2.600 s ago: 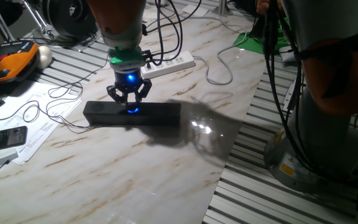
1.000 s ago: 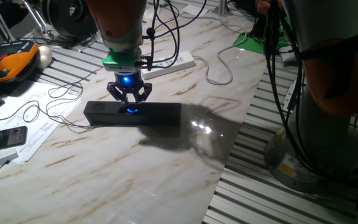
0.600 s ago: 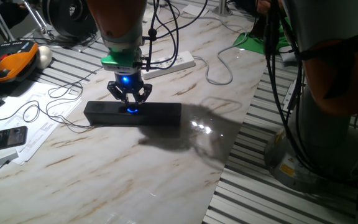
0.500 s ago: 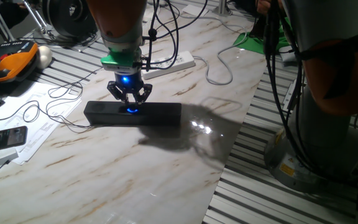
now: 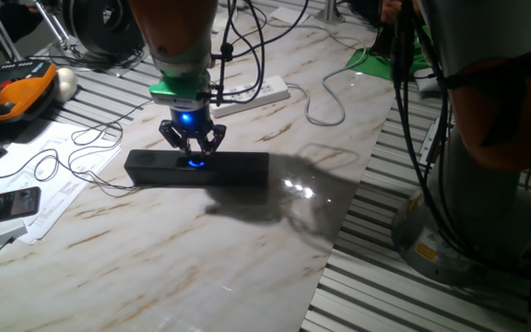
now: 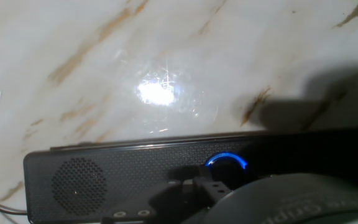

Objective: Turn the knob to increase the volume of the speaker

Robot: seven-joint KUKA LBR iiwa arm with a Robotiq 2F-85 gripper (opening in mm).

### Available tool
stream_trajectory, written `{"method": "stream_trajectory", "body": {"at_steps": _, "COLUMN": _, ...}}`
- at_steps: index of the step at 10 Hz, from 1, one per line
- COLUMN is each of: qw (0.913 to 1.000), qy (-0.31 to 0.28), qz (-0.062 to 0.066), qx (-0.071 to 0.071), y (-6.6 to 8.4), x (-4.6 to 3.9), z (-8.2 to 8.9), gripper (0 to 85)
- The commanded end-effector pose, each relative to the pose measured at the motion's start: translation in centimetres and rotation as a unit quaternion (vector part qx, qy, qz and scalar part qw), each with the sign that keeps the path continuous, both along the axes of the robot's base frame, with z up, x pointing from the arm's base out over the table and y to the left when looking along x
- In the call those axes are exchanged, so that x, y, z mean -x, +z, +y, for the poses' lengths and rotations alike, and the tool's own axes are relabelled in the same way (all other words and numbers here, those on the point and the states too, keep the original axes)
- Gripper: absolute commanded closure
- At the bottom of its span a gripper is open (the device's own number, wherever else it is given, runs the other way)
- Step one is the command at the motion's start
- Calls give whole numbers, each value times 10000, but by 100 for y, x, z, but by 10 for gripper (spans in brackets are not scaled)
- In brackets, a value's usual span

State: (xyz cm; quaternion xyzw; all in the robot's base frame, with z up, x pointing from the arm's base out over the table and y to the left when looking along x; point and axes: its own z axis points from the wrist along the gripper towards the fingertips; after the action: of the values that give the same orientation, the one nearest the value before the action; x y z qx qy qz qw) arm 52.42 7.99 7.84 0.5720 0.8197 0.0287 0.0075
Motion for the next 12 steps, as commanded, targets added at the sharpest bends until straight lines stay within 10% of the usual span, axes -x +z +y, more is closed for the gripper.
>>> {"method": "stream_trajectory", "body": {"at_steps": 1, "qw": 10000, "qy": 1, "qz": -6, "qx": 23, "y": 9, "x": -6, "z": 6, "gripper": 510}}
{"method": "stream_trajectory", "body": {"at_steps": 4, "qw": 9999, "qy": -107, "qz": -18, "qx": 79, "y": 26, "x": -8, "z": 28, "gripper": 170}}
{"method": "stream_trajectory", "body": {"at_steps": 9, "qw": 9950, "qy": 950, "qz": 212, "qx": -211, "y": 171, "x": -55, "z": 15, "gripper": 170}}
{"method": "stream_trajectory", "body": {"at_steps": 12, "qw": 9713, "qy": 2316, "qz": 315, "qx": -438, "y": 280, "x": -58, "z": -50, "gripper": 170}}
